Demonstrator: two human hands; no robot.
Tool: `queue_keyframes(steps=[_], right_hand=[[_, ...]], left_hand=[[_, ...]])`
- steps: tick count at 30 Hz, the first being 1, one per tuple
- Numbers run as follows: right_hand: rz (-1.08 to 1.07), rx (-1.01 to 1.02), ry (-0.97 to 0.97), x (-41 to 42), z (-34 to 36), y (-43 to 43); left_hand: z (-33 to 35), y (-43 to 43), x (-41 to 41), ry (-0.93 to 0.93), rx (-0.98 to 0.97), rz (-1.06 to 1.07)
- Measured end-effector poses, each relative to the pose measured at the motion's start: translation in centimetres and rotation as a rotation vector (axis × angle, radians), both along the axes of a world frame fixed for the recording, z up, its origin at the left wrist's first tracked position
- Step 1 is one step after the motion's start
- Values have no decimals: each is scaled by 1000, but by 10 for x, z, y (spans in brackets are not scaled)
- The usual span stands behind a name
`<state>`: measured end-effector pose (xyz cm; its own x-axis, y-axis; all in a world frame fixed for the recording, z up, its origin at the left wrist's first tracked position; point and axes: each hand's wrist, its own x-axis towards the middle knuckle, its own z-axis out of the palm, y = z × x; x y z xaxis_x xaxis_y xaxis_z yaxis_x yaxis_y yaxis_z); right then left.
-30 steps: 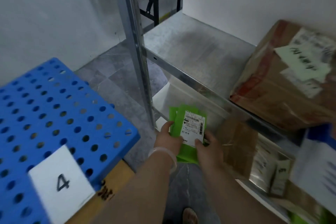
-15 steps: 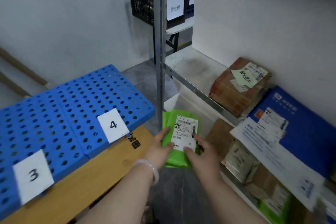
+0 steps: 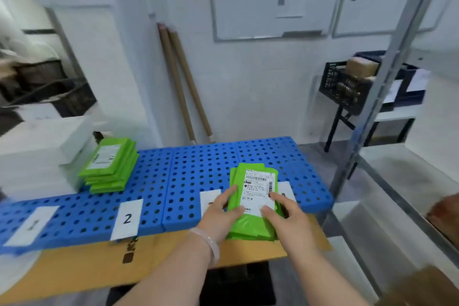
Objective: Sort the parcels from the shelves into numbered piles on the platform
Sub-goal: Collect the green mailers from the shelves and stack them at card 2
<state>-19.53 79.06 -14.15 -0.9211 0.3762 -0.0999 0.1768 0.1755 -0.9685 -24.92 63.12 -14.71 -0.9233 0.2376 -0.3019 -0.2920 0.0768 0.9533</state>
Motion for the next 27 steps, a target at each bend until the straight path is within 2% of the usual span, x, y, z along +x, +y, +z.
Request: queue_keyframes(steps=[8, 15, 21, 27], right_hand=[[259, -45, -40, -88, 7, -172], [293, -104, -85, -165, 5, -328], [210, -168, -124, -217, 1, -395], [257, -72, -123, -272, 2, -430]], left_hand=[[11, -179, -45, 74, -21, 244], [11, -335, -111, 121, -178, 298], [-2, -396, -168, 121, -244, 304], [-5, -427, -219, 112, -293, 295]])
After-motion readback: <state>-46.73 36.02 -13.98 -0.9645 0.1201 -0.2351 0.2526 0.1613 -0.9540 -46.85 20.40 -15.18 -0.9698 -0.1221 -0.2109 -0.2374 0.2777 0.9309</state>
